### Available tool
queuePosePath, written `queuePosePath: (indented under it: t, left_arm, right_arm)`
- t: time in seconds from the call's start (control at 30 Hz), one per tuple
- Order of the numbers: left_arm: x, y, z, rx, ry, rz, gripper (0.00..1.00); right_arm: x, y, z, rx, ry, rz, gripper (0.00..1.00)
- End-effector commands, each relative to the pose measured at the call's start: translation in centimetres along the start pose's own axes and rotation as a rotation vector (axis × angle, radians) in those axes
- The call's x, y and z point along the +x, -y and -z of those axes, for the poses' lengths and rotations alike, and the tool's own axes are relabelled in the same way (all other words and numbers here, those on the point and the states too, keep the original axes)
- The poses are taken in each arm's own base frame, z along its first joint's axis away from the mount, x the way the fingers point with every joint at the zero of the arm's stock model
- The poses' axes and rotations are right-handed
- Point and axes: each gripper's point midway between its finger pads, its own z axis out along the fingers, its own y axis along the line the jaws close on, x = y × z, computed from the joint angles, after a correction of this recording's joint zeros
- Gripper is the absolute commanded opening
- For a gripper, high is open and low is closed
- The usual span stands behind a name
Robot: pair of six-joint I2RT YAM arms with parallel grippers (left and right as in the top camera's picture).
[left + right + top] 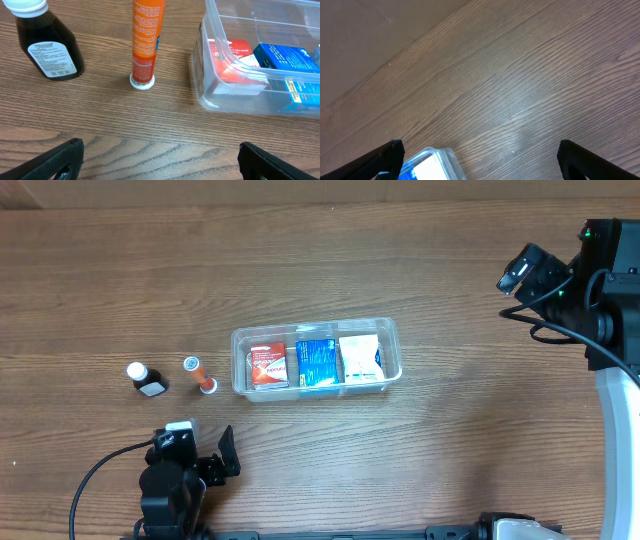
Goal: Pack container
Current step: 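Reach left gripper to the dark syrup bottle and grasp it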
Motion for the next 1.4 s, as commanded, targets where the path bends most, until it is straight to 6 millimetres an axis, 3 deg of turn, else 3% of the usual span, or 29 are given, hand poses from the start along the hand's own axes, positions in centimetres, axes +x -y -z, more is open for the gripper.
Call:
queuePosePath:
  t: [0.0,0.07,0.13,0.23,0.33,0.4,0.5,0.57,0.63,0.7,0.77,0.83,0.93,1.03,1.17,1.27,1.37]
  left_arm:
    - [-0.1,-0.1,0.0,-0.004,0.012,-0.017,1.00]
    - [-1.3,0.8,0.0,0.042,0.057,0.011,1.00]
    - [-2.2,3.0,0.4,0.175,0.077,0.103,1.00]
    - [-4.1,4.0,1.3,0.228,0.134,0.120,1.00]
    - [-7.9,2.4,4.0,0.107,0.183,0.165,1.00]
    - [-12.3,1.1,6.7,-0.013,0.219,0.172,1.00]
    - [-17.0,-0.5,8.5,-0.175,0.166,0.147,1.00]
    - [-19.9,-1.6,8.3,-0.287,0.081,0.116,1.00]
    - [-22.2,-1.6,6.5,-0.302,-0.018,0.101,1.00]
    - [-23.1,0.4,4.1,-0.141,-0.183,0.051,1.00]
    - [-22.6,-0.1,2.5,-0.124,-0.313,-0.008,1.00]
    - [-21.7,-2.4,0.8,-0.215,-0.386,0.061,1.00]
    - [-18.7,-6.2,-2.0,-0.295,-0.534,0.230,1.00]
    - [-15.8,-8.3,-3.5,-0.322,-0.670,0.281,1.00]
    - [-13.6,-9.4,-6.1,-0.323,-0.762,0.288,1.00]
    - [-11.5,-9.0,-8.4,-0.268,-0.841,0.318,0.88]
    - [-10.1,-9.9,-9.1,-0.302,-0.892,0.310,0.88]
  right_arm:
    - [-0.2,-0.1,0.6,-0.015,0.015,-0.003,1.00]
    - [-0.2,-0.1,0.6,-0.015,0.015,-0.003,1.00]
    - [-0.2,-0.1,0.6,-0.015,0.015,-0.003,1.00]
    - [-0.2,-0.1,0.6,-0.015,0.015,-0.003,1.00]
    - [-0.2,-0.1,0.6,-0.015,0.015,-0.003,1.00]
    - [-0.2,-0.1,0.6,-0.015,0.015,-0.003,1.00]
    - [-0.2,-0.1,0.6,-0.015,0.015,-0.003,1.00]
    - [-0.2,-0.1,0.6,-0.015,0.015,-0.003,1.00]
    - [-0.2,-0.1,0.6,-0.015,0.015,-0.003,1.00]
    - [-0.2,-0.1,0.6,-0.015,0.015,-0.003,1.00]
    - [-0.2,-0.1,0.6,-0.015,0.015,-0.003,1.00]
    - [-0.2,-0.1,0.6,-0.015,0.015,-0.003,1.00]
    - [-0.2,-0.1,0.6,-0.015,0.015,-0.003,1.00]
    - [-0.2,-0.1,0.6,-0.015,0.015,-0.003,1.00]
    - [-0.2,-0.1,0.6,-0.015,0.015,-0.003,1.00]
    - [-0.2,-0.1,0.6,-0.015,0.015,-0.003,1.00]
    - [-0.2,-0.1,0.6,-0.015,0.015,-0.003,1.00]
